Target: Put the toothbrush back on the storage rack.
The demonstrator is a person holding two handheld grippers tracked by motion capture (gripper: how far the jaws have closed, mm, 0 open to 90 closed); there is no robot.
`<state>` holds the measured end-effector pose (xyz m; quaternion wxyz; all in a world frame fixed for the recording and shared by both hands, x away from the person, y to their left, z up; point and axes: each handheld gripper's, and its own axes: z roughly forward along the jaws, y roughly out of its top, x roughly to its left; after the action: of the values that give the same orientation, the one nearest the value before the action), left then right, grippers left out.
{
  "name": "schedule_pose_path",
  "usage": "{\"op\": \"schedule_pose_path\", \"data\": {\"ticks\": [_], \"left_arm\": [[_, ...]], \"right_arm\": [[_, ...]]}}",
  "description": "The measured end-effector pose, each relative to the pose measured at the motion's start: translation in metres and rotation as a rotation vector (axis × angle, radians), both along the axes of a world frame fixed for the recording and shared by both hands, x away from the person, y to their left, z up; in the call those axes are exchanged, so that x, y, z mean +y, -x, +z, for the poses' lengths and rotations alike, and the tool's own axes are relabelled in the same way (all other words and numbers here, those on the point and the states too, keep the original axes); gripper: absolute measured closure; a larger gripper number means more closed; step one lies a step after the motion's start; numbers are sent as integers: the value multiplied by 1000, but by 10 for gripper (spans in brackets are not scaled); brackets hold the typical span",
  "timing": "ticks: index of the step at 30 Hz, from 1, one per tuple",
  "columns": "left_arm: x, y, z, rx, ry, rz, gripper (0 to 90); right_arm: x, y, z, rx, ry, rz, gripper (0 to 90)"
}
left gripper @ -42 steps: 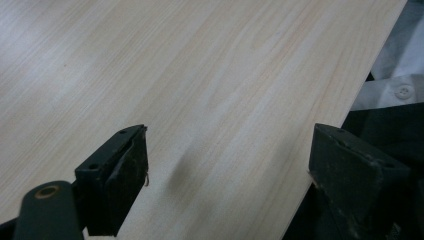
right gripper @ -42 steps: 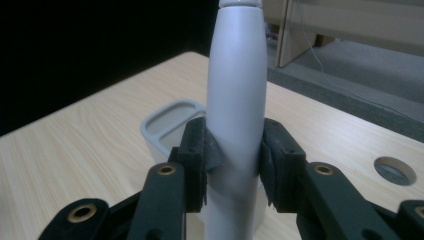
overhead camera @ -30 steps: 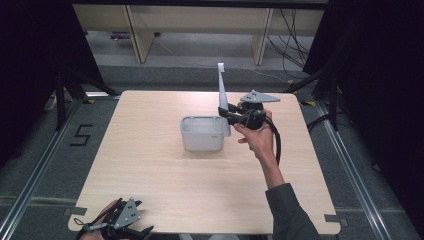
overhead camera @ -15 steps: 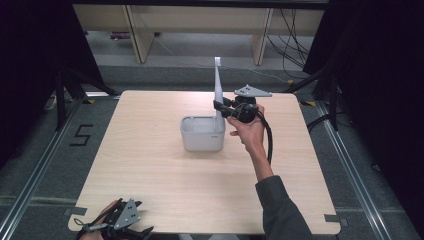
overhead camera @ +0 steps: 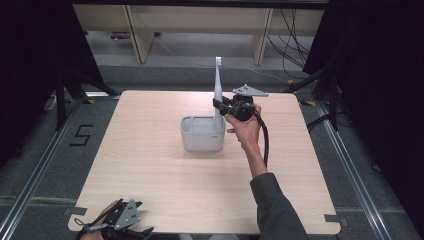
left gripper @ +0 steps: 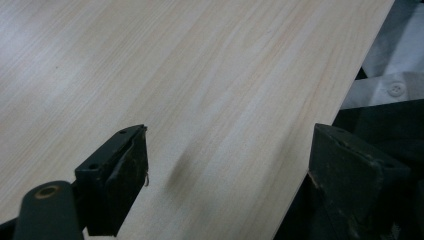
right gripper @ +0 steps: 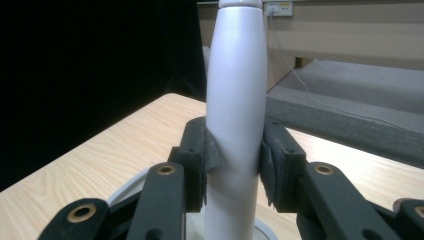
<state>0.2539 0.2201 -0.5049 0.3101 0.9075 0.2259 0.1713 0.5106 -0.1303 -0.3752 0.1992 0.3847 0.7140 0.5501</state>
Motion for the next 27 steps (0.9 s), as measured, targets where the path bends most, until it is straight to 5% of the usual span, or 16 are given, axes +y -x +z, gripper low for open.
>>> {"op": "schedule_pose_path", "data": {"ticks": [14, 27], "left_arm": [[1, -1, 1, -4, -21, -7, 158], [0, -1, 0, -3, -7, 6, 158]], "right_arm": [[2, -7, -14, 22, -17, -26, 662], [2, -10, -27, 15, 21, -37, 662]]}}
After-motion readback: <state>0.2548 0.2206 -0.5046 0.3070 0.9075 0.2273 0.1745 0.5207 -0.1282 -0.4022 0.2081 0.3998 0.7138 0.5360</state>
